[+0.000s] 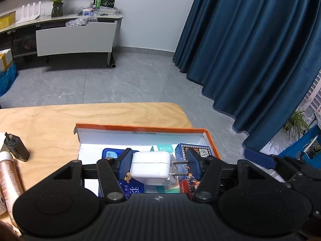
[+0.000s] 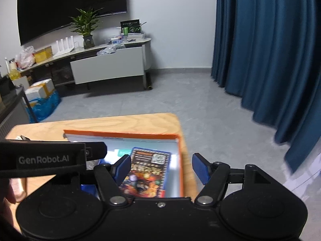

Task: Organize rigid objects
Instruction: 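Open both tools to release the charger and card box in the box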

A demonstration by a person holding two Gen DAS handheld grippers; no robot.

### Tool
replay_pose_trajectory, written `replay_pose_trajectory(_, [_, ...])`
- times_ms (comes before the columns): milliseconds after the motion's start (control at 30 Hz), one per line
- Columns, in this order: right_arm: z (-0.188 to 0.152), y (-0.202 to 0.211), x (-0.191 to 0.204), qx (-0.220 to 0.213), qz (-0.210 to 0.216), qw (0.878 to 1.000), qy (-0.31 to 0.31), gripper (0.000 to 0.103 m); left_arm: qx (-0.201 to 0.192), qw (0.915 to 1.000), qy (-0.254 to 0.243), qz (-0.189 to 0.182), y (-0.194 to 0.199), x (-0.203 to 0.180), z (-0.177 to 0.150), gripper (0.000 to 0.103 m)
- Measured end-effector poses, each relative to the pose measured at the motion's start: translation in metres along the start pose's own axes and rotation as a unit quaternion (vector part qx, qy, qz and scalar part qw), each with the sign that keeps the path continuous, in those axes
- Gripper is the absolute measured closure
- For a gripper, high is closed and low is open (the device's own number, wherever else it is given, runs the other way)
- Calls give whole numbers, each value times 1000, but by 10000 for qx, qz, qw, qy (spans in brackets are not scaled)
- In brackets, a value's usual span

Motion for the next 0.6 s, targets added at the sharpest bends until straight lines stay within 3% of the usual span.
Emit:
replay_pose_trajectory(67, [-1, 6, -1, -30, -100, 9999, 79, 19, 33, 10000, 27, -64, -1, -1, -3, 43])
replay_pose_trajectory(200, [-3, 15, -3, -33, -203, 9996, 175, 19, -9, 9996, 104, -252, 7, -5, -3, 30])
replay_pose_trajectory(333, [-5, 27, -4, -65, -69, 10000, -18, 18, -93, 9998, -125, -86, 21, -8, -3, 29])
replay_pose_trajectory(600, [-14, 53, 10, -95, 151, 9996, -199, 17, -148, 9989, -260, 361, 55, 7, -22, 16])
Point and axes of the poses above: each gripper's, at about its wrist camera, not at the fingertips, and y roughly against the way its jaws point, x to its left, z to its top, the point moved 10 cm from there along -y, roughly the way its jaws point, and after that the axes turned 4 degrees about z, right-handed, at the moved point
